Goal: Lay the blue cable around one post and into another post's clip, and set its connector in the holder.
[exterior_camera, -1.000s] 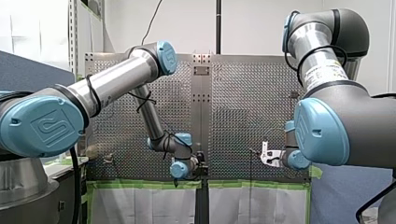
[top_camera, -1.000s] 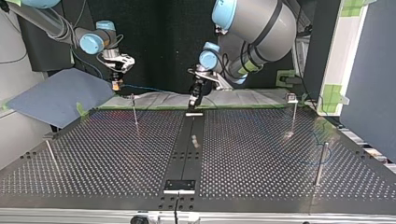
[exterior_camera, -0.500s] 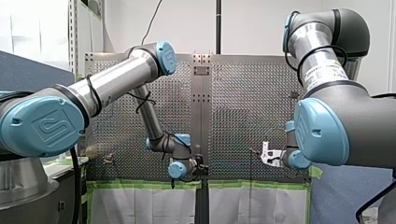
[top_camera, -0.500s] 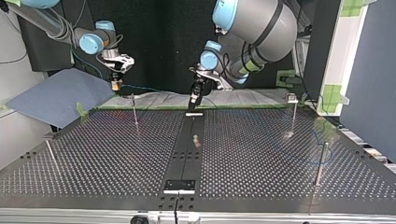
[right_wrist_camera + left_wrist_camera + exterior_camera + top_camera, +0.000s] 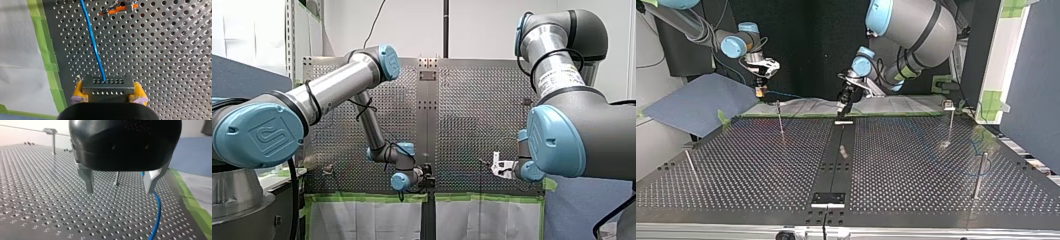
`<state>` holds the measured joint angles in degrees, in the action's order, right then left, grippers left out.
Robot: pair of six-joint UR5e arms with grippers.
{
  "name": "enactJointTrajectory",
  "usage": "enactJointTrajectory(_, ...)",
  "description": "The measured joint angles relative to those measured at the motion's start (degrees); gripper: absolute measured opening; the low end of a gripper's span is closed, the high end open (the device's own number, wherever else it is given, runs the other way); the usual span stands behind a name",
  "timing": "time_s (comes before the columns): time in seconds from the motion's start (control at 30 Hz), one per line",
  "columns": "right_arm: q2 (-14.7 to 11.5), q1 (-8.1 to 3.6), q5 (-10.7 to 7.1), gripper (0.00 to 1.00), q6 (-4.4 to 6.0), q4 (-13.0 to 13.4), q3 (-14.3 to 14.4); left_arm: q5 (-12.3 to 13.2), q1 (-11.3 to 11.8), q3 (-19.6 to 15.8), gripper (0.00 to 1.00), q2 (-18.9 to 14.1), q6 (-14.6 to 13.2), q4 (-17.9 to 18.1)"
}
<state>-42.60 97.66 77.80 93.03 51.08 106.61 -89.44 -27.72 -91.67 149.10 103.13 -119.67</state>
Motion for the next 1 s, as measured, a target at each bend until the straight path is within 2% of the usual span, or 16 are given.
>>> enactJointTrajectory(0.27, 0.0, -0.01, 0.03, 0.00, -0.08, 0.1, 0.0, 3.9, 0.7, -0.5, 1.00, 0.0, 3.7, 0.5)
enactJointTrajectory(0.4, 0.0, -0.06, 0.06, 0.00, -0.10, 0.0, 0.0, 4.2, 0.9, -0.9, 1.00, 0.0, 3.8, 0.0)
enactJointTrajectory(0.57, 0.0, -0.09, 0.07, 0.00, -0.11, 0.1, 0.0, 4.5, 1.4, -2.3, 1.00, 0.0, 2.7, -0.4)
enactJointTrajectory(0.8, 0.0, -0.10, 0.08, 0.00, -0.11, 0.1, 0.0, 2.8, 1.3, -3.1, 1.00, 0.0, 0.3, -0.5)
enactJointTrajectory(1.0, 0.0, 0.10, 0.07, 0.00, -0.11, 0.0, 0.0, 0.3, 0.7, -2.2, 1.00, 0.1, -1.1, -1.0)
